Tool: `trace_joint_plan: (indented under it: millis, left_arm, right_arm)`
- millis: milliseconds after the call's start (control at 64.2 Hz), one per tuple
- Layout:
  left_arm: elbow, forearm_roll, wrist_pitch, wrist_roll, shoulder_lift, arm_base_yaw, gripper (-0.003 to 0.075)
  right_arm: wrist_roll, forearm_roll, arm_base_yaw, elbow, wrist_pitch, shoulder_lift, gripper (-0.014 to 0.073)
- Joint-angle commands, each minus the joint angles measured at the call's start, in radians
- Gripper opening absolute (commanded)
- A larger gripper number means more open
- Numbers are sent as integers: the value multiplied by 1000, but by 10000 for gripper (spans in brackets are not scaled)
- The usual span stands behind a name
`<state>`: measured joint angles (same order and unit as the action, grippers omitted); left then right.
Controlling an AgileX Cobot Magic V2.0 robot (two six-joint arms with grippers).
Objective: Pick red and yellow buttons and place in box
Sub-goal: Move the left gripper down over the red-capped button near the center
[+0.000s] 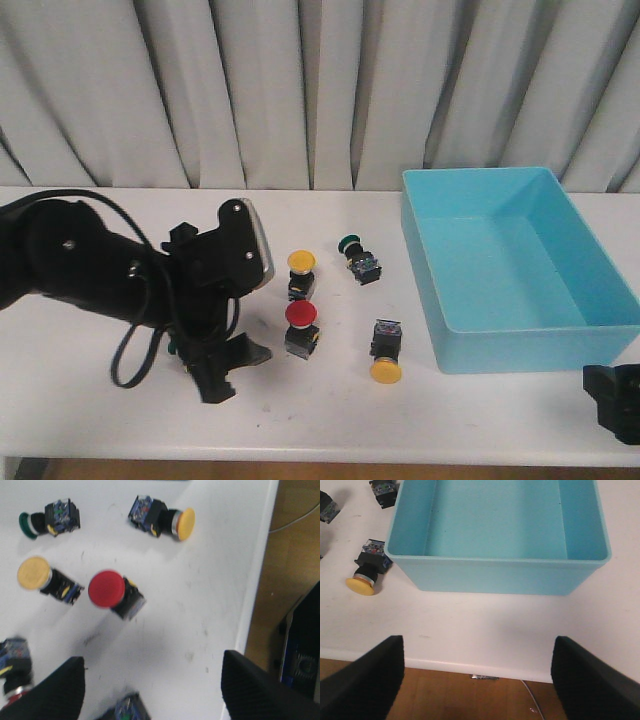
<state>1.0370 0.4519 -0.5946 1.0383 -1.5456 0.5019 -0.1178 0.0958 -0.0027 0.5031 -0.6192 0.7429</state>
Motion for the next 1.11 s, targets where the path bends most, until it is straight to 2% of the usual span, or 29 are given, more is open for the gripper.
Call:
trace_joint_plan:
  millis: [0,187,327,436,545,654,1090]
  left_arm:
    - [94,82,55,-104,-45,20,538]
    - [217,37,62,-324,-184,67,530]
    - [304,-133,61,-604,-273,92,530]
    - [366,-328,45,-848,-328,106,530]
    - [411,-463,37,-1012,-370,116,530]
    - [443,-510,31,-1065,-407,121,530]
    - [468,-488,37,-1092,-511,123,517]
  right_arm:
    - [-7,14,-5,33,49,4,593]
    - [-7,14,-5,33,49,4,593]
    - [-7,13,-5,33,50,4,593]
    - [-7,13,-5,33,50,4,593]
    - [-7,13,-5,33,50,4,593]
    - [-7,13,-5,33,50,4,593]
    - [-7,13,-5,33,51,4,593]
